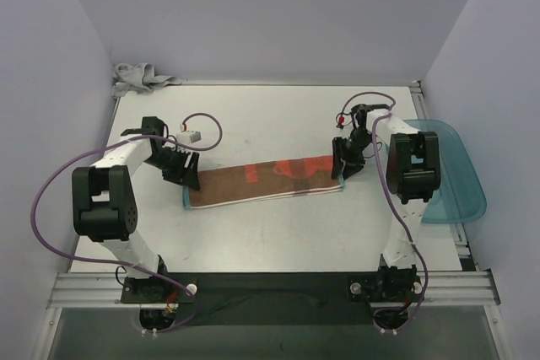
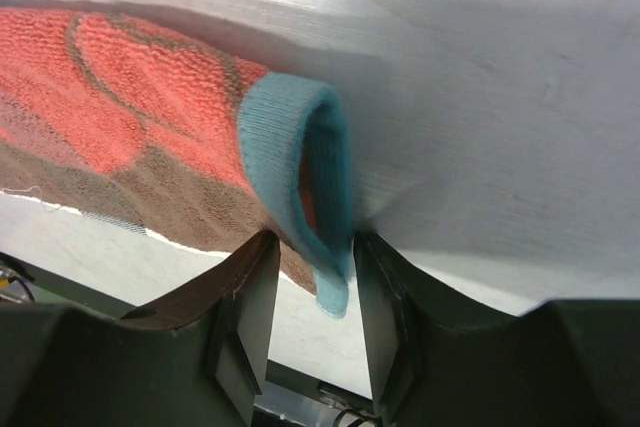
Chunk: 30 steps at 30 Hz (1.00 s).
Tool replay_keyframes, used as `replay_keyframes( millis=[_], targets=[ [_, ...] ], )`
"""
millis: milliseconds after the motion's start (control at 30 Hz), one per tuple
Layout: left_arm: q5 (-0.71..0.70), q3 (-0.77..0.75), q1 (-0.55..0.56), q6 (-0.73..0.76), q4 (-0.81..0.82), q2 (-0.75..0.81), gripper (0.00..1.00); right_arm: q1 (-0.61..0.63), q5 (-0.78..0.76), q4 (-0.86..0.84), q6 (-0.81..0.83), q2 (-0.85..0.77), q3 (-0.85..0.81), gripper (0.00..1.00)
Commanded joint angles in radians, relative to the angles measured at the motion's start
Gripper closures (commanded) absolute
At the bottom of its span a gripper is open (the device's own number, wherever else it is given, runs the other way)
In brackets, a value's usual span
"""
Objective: Roll the towels
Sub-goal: Fold the towel
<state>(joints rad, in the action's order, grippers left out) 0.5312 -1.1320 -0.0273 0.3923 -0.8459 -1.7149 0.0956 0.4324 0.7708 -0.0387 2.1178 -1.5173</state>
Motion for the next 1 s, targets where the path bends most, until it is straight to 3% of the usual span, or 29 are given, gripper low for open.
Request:
replay_keyframes(
  millis=[0, 100, 167, 233, 600, 967],
  targets=[
    [0.023, -0.043, -0.006, -0.009, -0.007, 0.018, 0.34, 0.021, 0.048, 0.036, -0.010, 0.031, 0.002, 0.64],
    [0.020, -0.049, -0.006, -0.015, -0.007, 0.018, 0.34, 0.015, 0.063, 0.042, -0.010, 0.039, 0.002, 0.74],
    [0.019, -0.054, -0.006, -0.021, -0.007, 0.018, 0.34, 0.007, 0.059, 0.047, -0.006, 0.027, 0.002, 0.89],
    [0.029, -0.054, -0.006, -0.023, -0.007, 0.020, 0.34, -0.013, 0.058, 0.053, 0.002, 0.004, 0.002, 0.99],
    [0.088, -0.032, 0.001, -0.064, 0.008, 0.018, 0.35, -0.083, -0.032, 0.119, 0.118, -0.165, -0.073, 1.00],
    [0.289, -0.041, 0.015, -0.184, 0.074, -0.058, 0.48, 0.134, -0.077, 0.143, 0.115, -0.167, -0.139, 1.00]
  ],
)
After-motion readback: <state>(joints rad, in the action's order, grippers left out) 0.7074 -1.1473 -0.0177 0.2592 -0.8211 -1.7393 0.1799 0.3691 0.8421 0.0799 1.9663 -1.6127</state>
